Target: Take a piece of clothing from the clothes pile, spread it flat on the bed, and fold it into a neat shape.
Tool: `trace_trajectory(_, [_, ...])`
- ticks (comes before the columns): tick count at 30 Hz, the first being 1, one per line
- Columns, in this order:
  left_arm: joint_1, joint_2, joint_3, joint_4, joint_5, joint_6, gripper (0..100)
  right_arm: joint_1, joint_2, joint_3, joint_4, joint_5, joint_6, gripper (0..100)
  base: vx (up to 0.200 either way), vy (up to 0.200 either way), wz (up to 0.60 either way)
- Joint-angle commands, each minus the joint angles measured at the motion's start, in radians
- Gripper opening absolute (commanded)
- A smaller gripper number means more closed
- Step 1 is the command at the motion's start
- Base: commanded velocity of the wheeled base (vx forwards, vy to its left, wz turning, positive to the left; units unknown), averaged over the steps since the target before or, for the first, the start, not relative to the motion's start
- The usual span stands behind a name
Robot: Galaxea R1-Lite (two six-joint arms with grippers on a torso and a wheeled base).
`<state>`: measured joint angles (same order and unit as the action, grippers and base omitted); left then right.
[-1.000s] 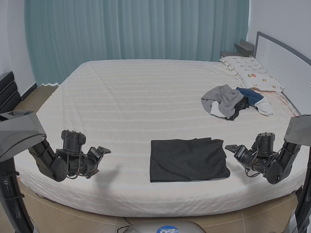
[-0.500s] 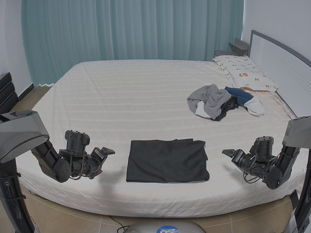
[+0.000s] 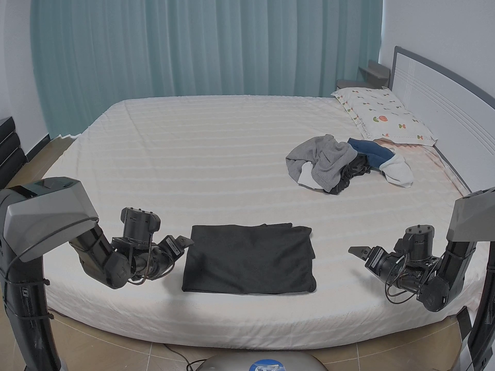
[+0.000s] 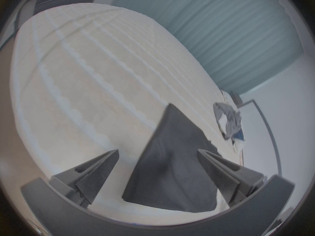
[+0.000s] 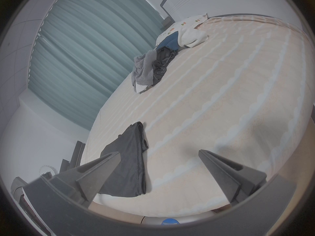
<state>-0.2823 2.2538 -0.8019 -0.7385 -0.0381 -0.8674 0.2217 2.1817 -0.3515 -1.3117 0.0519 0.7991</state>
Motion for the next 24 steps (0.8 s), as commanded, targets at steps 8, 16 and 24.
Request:
trace_trajectory(8, [-0.044, 0.122, -0.065, -0.074, 0.015, 0.093, 100, 0.005, 0.006, 0.003, -0.003, 0.002, 0.002, 100, 0.000, 0.000, 0.00])
trace_trajectory(16, [-0.047, 0.193, -0.172, -0.091, 0.084, 0.094, 100, 0.011, 0.006, 0.005, -0.003, 0.002, 0.003, 100, 0.000, 0.000, 0.00])
trace_trajectory(24, [-0.057, 0.202, -0.195, -0.091, 0.089, 0.081, 100, 0.016, 0.010, -0.003, -0.003, 0.000, 0.003, 100, 0.000, 0.000, 0.00])
